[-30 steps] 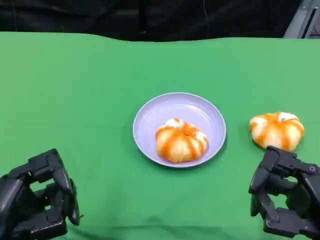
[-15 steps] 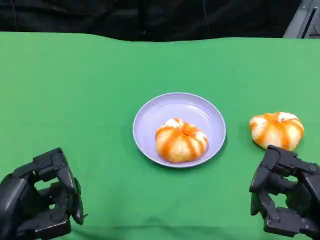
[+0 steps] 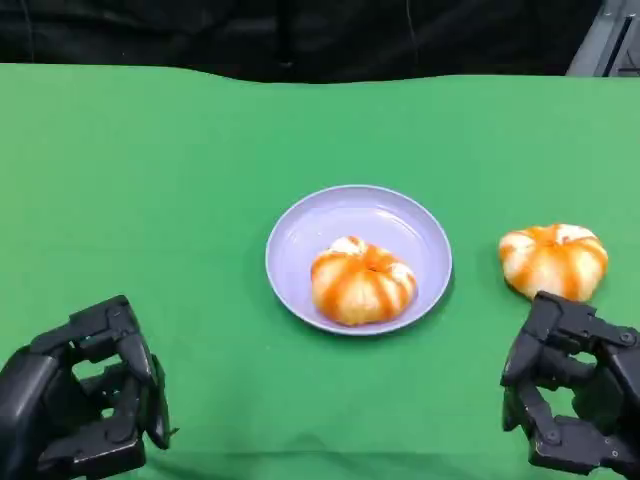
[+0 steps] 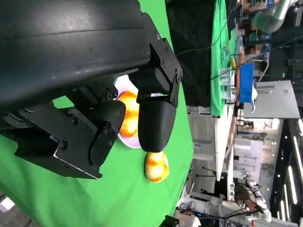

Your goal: Grasp the bread from the table and place it into the plate.

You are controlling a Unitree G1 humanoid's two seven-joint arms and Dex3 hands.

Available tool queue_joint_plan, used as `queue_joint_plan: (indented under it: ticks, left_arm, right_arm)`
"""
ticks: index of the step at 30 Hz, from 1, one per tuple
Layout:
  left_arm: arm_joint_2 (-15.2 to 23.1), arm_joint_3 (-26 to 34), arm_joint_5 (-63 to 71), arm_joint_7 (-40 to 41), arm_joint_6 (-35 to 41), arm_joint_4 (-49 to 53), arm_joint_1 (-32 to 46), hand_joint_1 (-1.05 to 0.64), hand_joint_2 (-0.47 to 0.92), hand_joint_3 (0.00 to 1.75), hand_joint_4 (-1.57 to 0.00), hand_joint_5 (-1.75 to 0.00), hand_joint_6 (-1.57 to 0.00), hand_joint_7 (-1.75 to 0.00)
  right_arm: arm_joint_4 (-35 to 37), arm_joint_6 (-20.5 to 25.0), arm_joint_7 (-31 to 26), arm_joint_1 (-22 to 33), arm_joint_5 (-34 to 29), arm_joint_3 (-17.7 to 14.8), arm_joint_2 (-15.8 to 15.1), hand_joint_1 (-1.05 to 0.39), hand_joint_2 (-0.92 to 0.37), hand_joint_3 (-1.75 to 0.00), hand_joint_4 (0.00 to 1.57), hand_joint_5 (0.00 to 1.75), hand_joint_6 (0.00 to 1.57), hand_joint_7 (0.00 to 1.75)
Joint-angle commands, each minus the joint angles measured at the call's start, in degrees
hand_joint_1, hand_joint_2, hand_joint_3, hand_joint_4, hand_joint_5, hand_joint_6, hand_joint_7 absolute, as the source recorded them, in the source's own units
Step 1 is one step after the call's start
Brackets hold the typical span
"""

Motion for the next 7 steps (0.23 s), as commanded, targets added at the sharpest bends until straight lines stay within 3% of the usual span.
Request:
queue_joint_plan:
  ticks: [1, 7]
  left_arm:
    - [0.4, 0.4, 0.3, 0.2, -0.3, 1.1, -0.7, 0.19, 0.57, 1.48, -0.98, -1.75, -0.76, -1.75]
    - [0.5, 0.3, 0.4, 0.3, -0.1, 0.7, -0.6, 0.22, 0.6, 1.47, -0.98, -1.75, -0.75, -1.75]
  right_arm:
    - [0.1, 0.5, -0.1, -0.7, 0.1, -1.0, -0.8, -0.01, -0.54, -1.23, 0.84, 1.75, 0.75, 1.5]
    - [-0.6, 1.2, 0.0, -0.8, 0.4, -1.3, -1.0, 0.01, -0.56, -1.22, 0.85, 1.75, 0.75, 1.5]
